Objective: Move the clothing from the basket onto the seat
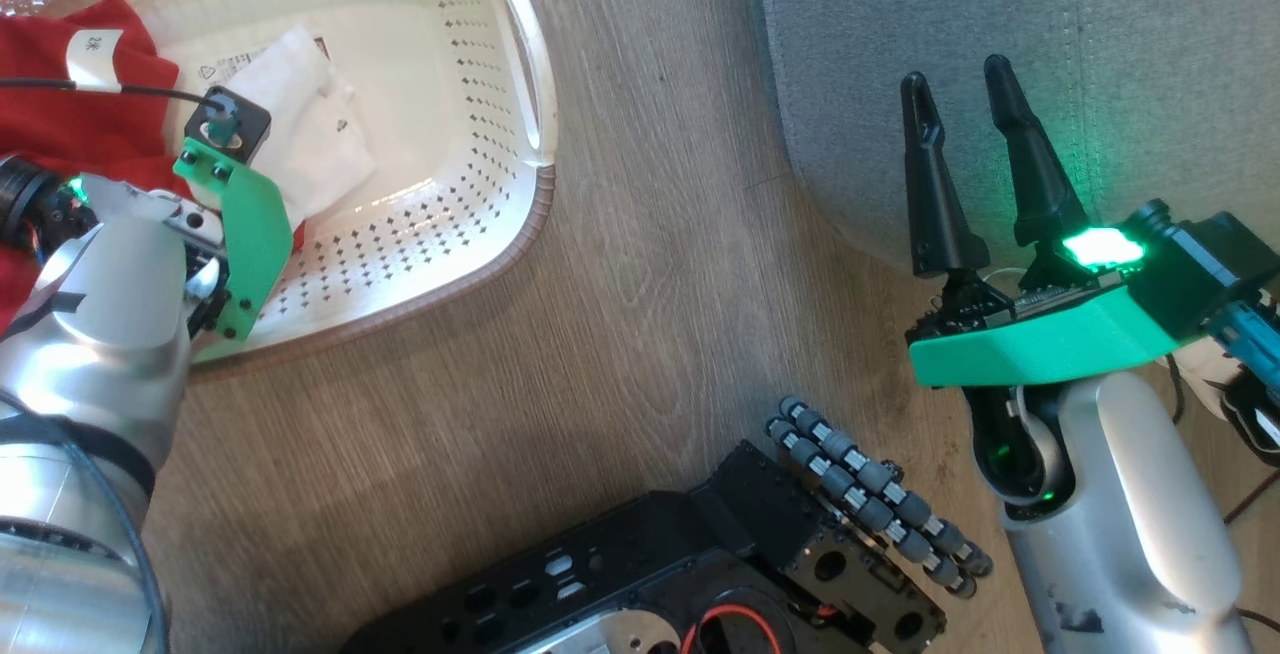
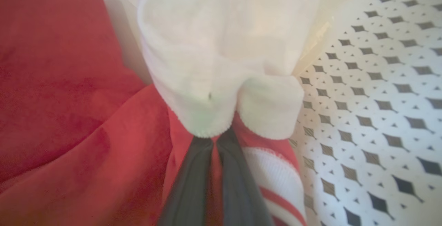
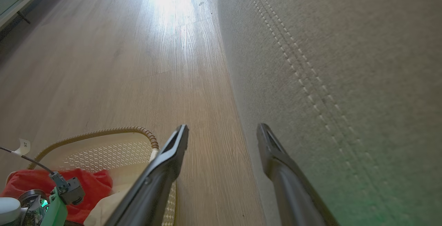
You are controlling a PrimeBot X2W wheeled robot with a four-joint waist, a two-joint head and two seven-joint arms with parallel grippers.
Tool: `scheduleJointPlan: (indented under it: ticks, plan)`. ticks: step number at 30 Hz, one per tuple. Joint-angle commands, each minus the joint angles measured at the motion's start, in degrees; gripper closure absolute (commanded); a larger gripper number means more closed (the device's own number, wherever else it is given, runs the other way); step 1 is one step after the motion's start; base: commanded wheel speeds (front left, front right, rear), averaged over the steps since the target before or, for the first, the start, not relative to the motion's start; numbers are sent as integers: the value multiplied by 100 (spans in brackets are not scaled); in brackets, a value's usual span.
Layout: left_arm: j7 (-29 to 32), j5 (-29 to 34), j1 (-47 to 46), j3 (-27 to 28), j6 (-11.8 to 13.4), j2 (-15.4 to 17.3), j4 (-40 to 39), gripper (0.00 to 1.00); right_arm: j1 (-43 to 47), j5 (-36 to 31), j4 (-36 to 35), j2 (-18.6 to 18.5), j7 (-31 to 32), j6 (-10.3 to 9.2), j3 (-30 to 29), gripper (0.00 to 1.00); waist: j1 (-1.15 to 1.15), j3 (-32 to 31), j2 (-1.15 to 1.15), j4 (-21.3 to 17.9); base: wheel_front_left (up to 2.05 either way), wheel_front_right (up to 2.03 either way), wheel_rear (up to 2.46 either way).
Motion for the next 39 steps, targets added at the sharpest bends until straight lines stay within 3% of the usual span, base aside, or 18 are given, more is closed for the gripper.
scheduleJointPlan:
  ticks: [1, 11, 16, 21, 32, 39]
  plan:
    - [23, -30, 59, 41, 22, 190, -26, 100, 287, 18, -160, 26, -37, -1, 42, 0, 0, -17, 0, -2, 0, 0, 0]
    - [-180, -268, 117, 127, 38, 193, -24, 100, 153, 40, -78, 26, -37, -1, 127, 0, 0, -230, 0, -55, 0, 0, 0]
    - [-438, -423, 250, 178, 42, -3, -24, 100, 107, -66, 21, 26, -37, -1, 1, 0, 0, -640, 0, 93, 0, 0, 0]
    - [-859, -643, 391, 279, 32, -252, -26, 100, 106, -253, 93, 26, -37, -1, -164, 0, 0, -1143, 0, 320, 0, 0, 0]
    - [-2475, -1050, 917, 300, -4, -796, -154, 100, 324, -702, 349, 26, -37, -1, -648, 0, 0, -2582, 0, 1080, 0, 0, 0]
    - [-2777, -1302, 1187, 376, -8, -997, -648, 100, 506, -915, 464, 26, -37, -1, -744, 0, 0, -3319, 0, 1456, 0, 0, 0]
